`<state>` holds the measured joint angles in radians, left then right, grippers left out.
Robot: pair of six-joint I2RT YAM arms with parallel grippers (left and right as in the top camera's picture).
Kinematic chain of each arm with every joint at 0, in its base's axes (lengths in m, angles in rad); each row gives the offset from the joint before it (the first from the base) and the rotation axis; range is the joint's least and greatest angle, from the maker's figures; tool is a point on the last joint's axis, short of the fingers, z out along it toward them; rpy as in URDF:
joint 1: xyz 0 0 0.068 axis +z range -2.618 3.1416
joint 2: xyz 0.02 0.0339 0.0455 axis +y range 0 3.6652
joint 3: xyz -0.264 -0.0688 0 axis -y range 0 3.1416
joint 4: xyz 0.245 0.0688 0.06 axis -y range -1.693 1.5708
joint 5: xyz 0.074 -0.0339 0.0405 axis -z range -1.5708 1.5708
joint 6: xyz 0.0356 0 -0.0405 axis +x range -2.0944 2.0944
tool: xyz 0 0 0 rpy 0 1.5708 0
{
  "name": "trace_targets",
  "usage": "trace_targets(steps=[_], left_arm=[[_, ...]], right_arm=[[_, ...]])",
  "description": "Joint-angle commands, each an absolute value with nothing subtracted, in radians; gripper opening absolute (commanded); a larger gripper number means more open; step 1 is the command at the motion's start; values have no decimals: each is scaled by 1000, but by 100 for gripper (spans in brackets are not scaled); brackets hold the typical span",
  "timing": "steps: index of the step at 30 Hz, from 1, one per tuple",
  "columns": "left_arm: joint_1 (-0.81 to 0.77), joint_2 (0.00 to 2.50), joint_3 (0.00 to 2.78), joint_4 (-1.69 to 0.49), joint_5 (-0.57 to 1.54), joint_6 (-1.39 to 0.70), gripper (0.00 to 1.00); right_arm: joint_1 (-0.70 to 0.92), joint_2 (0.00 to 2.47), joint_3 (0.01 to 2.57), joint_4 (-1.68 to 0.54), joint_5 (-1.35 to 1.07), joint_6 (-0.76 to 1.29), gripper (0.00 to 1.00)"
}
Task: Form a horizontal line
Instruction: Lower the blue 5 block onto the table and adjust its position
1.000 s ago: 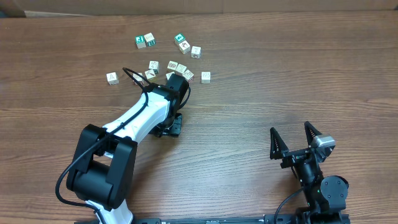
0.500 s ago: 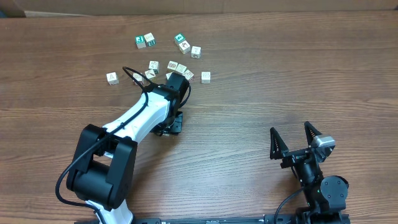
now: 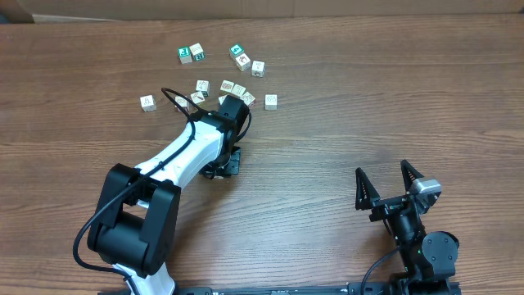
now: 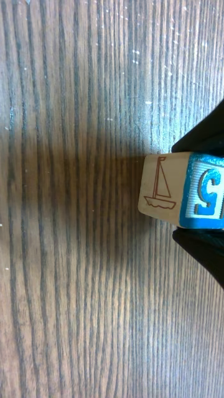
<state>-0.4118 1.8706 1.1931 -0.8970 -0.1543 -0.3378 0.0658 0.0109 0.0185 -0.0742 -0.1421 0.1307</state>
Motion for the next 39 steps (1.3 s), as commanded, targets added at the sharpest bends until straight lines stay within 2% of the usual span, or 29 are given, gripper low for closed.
trace_targets(steps=[1,14,31,39], left_arm=[[-406,1890,1213,-897,-155,-340,30],[-406,1890,1213,-894,-130,-340,35],[-406,1890,1213,-889,-130,-411,33],[-406,1890,1213,-917,-130,-526,30]], right_arm=[[61,3,8,-70,-143,133,100],[61,3,8,-70,-143,133,100],[61,3,8,-70,-143,133,100],[61,3,8,-70,-143,133,100]])
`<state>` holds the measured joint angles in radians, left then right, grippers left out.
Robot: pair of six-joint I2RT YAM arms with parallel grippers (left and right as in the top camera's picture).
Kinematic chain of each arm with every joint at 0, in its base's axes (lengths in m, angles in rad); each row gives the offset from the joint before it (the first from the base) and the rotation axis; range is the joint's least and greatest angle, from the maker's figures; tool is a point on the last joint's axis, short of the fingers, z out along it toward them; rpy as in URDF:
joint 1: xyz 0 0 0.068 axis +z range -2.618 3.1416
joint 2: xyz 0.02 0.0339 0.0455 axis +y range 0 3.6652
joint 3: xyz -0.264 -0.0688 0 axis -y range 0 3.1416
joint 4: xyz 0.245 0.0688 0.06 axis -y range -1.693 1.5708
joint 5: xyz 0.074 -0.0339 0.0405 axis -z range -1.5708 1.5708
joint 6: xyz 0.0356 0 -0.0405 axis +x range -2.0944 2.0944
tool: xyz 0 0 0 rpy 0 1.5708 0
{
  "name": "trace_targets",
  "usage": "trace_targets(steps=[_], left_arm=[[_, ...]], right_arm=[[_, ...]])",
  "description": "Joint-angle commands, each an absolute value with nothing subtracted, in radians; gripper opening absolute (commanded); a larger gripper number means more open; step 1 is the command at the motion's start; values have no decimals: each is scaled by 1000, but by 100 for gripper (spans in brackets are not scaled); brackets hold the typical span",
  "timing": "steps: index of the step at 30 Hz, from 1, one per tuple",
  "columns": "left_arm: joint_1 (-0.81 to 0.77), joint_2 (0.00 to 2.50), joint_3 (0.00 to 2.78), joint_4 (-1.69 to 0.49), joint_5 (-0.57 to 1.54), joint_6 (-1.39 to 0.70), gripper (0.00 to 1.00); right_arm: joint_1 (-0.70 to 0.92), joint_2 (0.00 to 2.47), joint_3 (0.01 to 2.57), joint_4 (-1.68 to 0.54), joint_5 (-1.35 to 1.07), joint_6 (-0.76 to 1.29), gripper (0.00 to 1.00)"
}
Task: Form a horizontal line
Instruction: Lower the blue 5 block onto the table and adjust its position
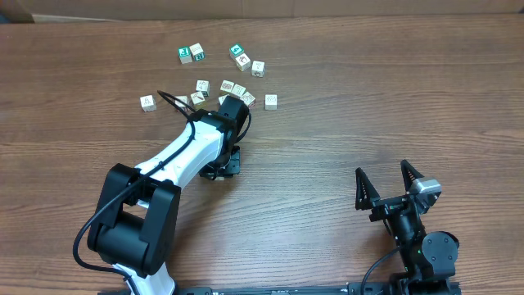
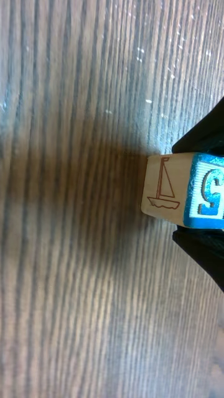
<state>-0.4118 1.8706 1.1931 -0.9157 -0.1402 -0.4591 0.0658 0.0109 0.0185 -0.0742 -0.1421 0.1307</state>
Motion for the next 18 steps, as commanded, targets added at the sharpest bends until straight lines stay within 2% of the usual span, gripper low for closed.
trace_targets(steps=[1,18], left_arm=[[-406,1890,1213,-913,-131,-529,30],[-406,1890,1213,-875,-139,-441,31]], right_arm=[[61,3,8,-70,-143,133,100],[61,3,8,-70,-143,133,100]])
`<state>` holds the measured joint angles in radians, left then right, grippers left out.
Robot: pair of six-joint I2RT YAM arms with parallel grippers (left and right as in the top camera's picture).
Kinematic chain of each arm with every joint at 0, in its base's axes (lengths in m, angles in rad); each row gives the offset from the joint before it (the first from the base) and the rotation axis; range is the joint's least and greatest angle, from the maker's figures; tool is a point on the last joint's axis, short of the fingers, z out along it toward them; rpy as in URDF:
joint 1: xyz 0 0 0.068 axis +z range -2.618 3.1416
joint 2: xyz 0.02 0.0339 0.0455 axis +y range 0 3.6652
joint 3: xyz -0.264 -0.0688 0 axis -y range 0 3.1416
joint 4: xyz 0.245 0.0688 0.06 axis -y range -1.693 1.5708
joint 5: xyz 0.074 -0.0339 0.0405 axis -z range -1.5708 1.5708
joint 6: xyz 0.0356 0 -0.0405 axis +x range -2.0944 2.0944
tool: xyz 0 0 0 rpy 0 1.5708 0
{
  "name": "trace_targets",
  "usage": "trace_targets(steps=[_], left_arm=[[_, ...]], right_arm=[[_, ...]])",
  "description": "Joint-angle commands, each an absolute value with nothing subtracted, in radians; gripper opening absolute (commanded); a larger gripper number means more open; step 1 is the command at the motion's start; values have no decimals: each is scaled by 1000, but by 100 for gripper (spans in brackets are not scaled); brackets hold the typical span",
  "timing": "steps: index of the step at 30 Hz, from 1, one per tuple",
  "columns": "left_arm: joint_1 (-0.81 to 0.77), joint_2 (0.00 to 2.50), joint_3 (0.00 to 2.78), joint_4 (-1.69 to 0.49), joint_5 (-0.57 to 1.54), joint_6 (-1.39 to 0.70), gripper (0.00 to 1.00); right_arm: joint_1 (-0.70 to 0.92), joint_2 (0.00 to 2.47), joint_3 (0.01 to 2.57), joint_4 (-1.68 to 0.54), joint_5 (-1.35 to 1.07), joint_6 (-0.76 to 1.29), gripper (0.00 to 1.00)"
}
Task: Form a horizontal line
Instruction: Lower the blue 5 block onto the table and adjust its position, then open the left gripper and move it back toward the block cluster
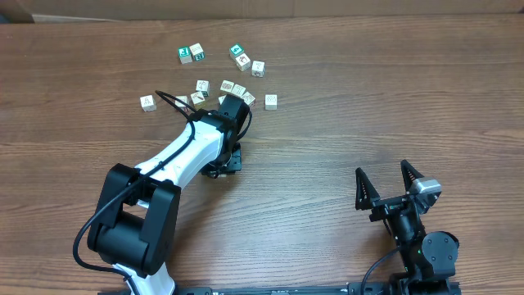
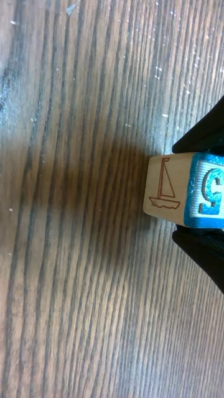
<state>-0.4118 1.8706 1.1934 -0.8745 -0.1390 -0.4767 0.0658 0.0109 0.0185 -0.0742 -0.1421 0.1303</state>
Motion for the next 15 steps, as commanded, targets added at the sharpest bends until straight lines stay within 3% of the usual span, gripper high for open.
trace_targets(steps=[1,11,15], left_arm=[[-406,1890,1213,-875,-139,-441,31],[-406,1890,1213,-871,-138,-442,34],[-406,1890,1213,-871,-138,-442,43]], right_arm=[[61,3,8,-70,-143,133,100],[61,3,8,-70,-143,133,100],[61,3,8,-70,-143,133,100]])
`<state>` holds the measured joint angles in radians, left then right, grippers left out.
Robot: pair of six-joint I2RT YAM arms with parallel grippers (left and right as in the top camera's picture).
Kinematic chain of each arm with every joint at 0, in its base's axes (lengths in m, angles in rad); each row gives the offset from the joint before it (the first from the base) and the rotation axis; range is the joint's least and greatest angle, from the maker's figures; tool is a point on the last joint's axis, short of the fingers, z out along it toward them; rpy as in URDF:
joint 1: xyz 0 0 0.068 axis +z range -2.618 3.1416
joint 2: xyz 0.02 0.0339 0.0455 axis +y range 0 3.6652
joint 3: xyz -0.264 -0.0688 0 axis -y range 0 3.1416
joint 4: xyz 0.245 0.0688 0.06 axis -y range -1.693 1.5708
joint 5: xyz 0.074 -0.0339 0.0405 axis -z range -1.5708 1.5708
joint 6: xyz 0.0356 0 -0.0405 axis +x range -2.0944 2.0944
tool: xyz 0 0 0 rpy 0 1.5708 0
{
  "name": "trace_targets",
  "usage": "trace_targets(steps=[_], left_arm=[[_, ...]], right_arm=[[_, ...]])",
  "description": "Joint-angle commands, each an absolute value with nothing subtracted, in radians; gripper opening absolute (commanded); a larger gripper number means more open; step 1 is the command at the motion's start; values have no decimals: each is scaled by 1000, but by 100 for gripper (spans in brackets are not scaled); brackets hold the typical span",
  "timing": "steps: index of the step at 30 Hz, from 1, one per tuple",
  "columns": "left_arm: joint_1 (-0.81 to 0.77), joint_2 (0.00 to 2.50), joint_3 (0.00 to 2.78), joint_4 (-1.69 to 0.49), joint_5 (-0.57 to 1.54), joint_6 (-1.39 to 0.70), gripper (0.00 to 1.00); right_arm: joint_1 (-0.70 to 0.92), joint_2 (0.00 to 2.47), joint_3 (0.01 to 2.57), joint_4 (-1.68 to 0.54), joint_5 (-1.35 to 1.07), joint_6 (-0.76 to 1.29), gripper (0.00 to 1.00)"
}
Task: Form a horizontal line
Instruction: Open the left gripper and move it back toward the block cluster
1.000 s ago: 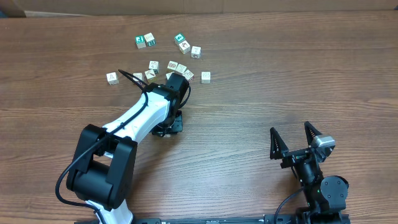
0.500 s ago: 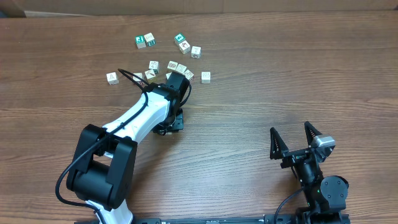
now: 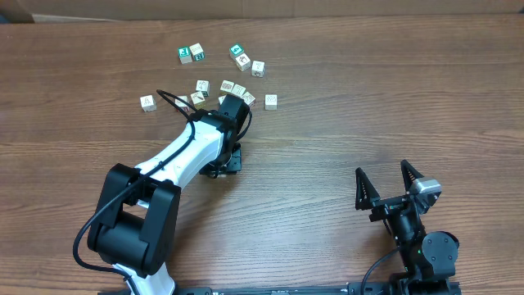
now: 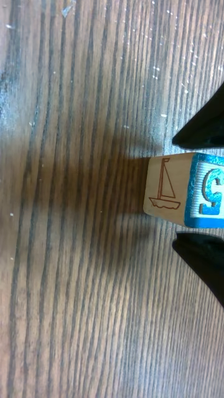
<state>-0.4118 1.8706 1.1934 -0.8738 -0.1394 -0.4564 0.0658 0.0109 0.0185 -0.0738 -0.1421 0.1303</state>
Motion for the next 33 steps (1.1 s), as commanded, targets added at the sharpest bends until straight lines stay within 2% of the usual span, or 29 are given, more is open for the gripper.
trace_targets(steps=[1,10,15,18,26,33], left_arm=[[-406,1890,1213,-871,-138,-442,47],[-406,1890,1213,-875,-137,-442,47],[-398,1887,1239,-887,-131,-444,55],[-371,1885,1330,-944,-132,-440,60],[-272,1885,1725,-1073,-138,-387,62],[-176,1885,1978,-996,-154,-265,64]], right_arm=[[61,3,8,-70,-143,133,100],[61,3,8,-70,-143,133,100],[61,3,8,-70,-143,133,100],[61,3,8,-70,-143,133,100],[61,3,8,-70,-143,133,100],[61,3,8,-70,-143,133,100]])
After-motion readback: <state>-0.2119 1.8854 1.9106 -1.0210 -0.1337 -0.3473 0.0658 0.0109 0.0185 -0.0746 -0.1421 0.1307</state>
